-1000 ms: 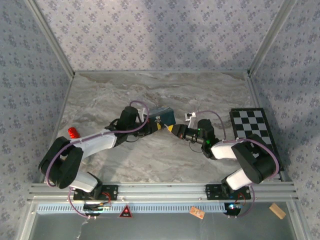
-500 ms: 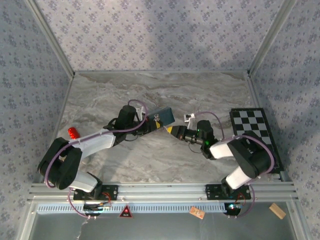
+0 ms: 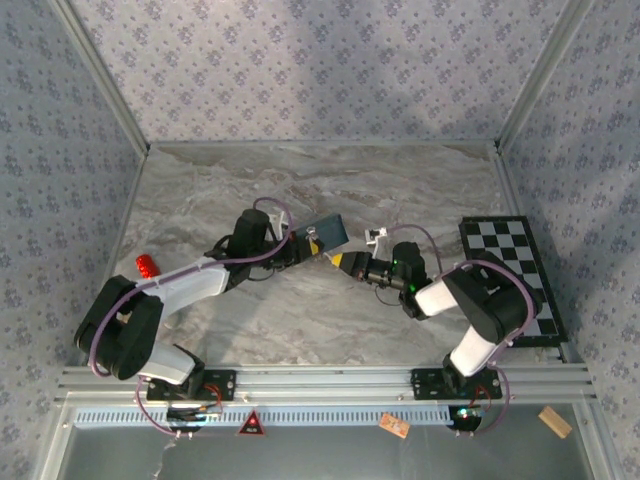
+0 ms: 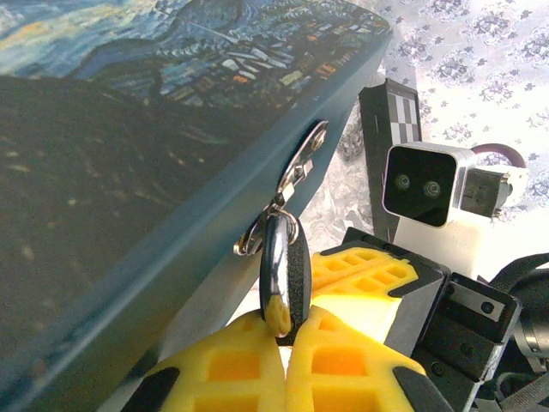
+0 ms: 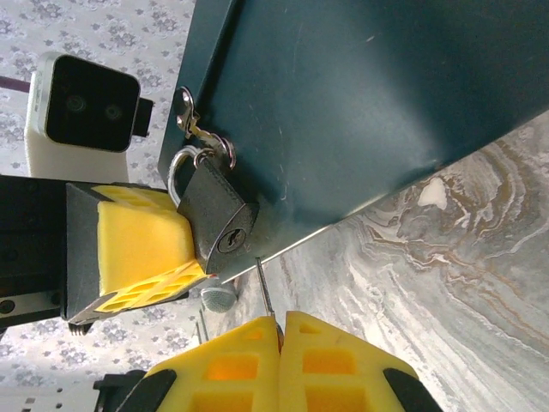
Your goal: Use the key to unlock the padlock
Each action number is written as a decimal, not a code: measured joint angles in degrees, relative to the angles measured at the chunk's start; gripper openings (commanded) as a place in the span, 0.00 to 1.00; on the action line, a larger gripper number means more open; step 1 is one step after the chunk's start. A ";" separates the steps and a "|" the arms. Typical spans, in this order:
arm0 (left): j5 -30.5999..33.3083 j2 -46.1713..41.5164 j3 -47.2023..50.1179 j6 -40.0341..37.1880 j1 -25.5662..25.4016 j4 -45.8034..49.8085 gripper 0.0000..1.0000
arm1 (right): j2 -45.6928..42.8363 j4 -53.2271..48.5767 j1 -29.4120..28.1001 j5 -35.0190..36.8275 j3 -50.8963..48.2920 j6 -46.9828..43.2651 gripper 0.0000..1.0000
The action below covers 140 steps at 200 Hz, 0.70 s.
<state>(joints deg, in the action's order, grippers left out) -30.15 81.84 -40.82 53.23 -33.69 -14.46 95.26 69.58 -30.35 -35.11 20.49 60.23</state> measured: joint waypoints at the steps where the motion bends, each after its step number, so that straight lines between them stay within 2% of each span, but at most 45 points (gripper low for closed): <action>1: -0.07 0.00 0.00 0.02 0.00 0.02 0.00 | 0.07 0.11 0.00 -0.07 0.00 0.00 0.00; 140: -1.62 -0.02 0.00 -0.15 0.22 0.04 0.00 | 1.84 4.83 0.39 -1.46 0.02 1.53 0.00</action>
<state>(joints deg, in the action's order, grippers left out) -31.77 81.82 -40.82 53.08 -33.47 -14.41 97.10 74.41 -29.95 -36.58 20.51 61.76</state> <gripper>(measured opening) 0.043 0.064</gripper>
